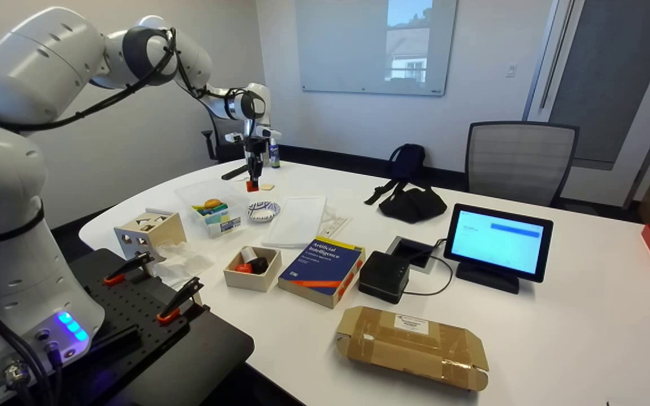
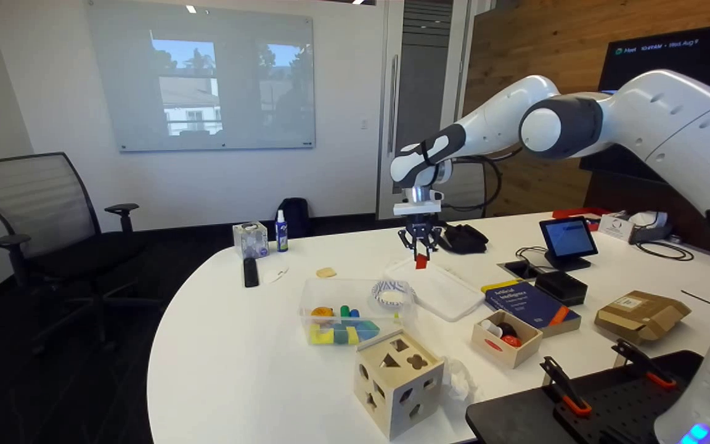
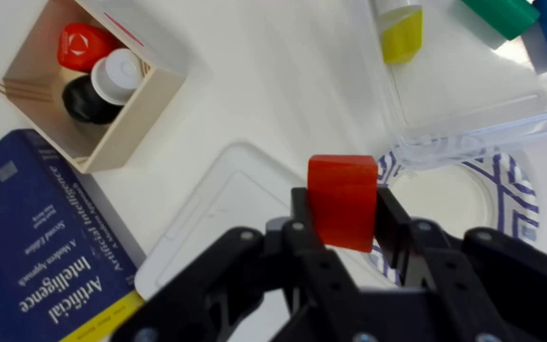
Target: Move the orange object from the container into the wooden box
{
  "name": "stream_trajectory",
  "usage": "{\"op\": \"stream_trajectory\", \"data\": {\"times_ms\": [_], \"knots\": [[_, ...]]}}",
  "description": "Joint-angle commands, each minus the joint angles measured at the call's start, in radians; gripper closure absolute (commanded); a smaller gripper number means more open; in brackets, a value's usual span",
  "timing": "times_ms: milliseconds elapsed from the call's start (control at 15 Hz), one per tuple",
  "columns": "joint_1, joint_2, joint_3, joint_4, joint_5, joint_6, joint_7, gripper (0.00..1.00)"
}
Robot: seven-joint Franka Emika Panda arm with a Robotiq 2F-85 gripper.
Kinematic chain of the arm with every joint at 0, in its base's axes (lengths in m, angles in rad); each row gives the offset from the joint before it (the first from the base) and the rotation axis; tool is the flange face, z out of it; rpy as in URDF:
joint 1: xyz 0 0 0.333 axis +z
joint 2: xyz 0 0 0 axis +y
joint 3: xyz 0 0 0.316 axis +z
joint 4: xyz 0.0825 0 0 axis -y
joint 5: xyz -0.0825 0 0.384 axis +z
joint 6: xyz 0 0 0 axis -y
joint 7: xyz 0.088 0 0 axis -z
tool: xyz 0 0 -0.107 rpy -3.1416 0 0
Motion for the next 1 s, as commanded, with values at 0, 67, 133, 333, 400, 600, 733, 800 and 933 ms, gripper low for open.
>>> {"op": "stream_trajectory", "data": {"times_ms": [0,67,133,333,400,600,733,800,933], "knots": [[-0.05,-0.134,0.011,-0.236,0.035,0.012,0.048,0.88],[-0.067,-0.154,0.011,-0.283,0.044,0.01,0.044,0.88],[-0.081,-0.174,0.007,-0.328,0.05,0.004,0.047,0.88],[-0.116,-0.237,-0.012,-0.476,0.054,0.009,0.067,0.88],[-0.124,-0.258,-0.022,-0.526,0.053,0.016,0.08,0.88],[-0.154,-0.322,-0.05,-0.681,0.05,0.034,0.105,0.88],[-0.174,-0.366,-0.068,-0.786,0.044,0.059,0.09,0.88],[-0.182,-0.387,-0.08,-0.838,0.035,0.081,0.086,0.88],[-0.194,-0.433,-0.105,-0.947,0.017,0.154,0.078,0.88]]}}
